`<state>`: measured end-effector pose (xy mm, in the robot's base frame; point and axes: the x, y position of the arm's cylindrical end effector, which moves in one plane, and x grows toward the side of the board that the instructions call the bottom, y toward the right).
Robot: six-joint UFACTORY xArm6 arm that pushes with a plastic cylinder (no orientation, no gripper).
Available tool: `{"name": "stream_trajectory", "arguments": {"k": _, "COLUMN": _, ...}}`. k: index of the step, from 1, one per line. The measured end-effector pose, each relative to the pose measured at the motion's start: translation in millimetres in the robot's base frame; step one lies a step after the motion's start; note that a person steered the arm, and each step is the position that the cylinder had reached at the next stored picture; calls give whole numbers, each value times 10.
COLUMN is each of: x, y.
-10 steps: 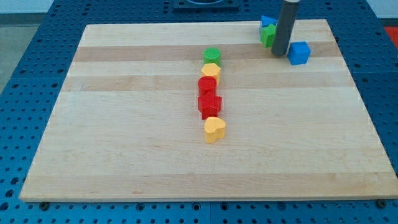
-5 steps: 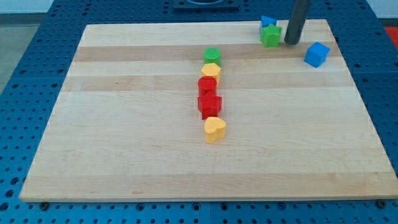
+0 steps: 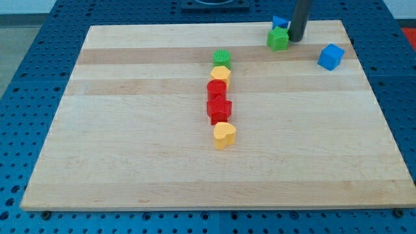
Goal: Place the green star above the green circle
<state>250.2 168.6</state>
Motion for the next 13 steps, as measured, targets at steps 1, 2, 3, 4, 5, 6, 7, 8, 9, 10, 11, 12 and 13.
{"name": "stream_trajectory", "arguments": {"k": 1, "x": 0, "y": -184}}
{"name": "stream_trajectory", "arguments": {"k": 2, "x": 0, "y": -381}}
{"name": "stream_trajectory", "arguments": {"k": 3, "x": 0, "y": -566}}
{"name": "stream_trajectory", "arguments": {"k": 4, "x": 0, "y": -714}}
{"name": "stream_trajectory", "arguments": {"k": 5, "x": 0, "y": -855}}
{"name": "stream_trajectory", "arguments": {"k": 6, "x": 0, "y": -982}}
{"name": "stream_trajectory", "arguments": {"k": 7, "x": 0, "y": -1106}}
{"name": "stream_trajectory", "arguments": {"k": 8, "x": 0, "y": -1208}}
{"name": "stream_trajectory", "arguments": {"k": 9, "x": -82, "y": -996}}
{"name": "stream_trajectory", "arguments": {"k": 10, "x": -103, "y": -843}}
{"name": "stream_trajectory", "arguments": {"k": 11, "x": -63, "y": -843}}
{"name": "stream_trajectory", "arguments": {"k": 12, "x": 27, "y": -843}}
{"name": "stream_trajectory", "arguments": {"k": 13, "x": 217, "y": -843}}
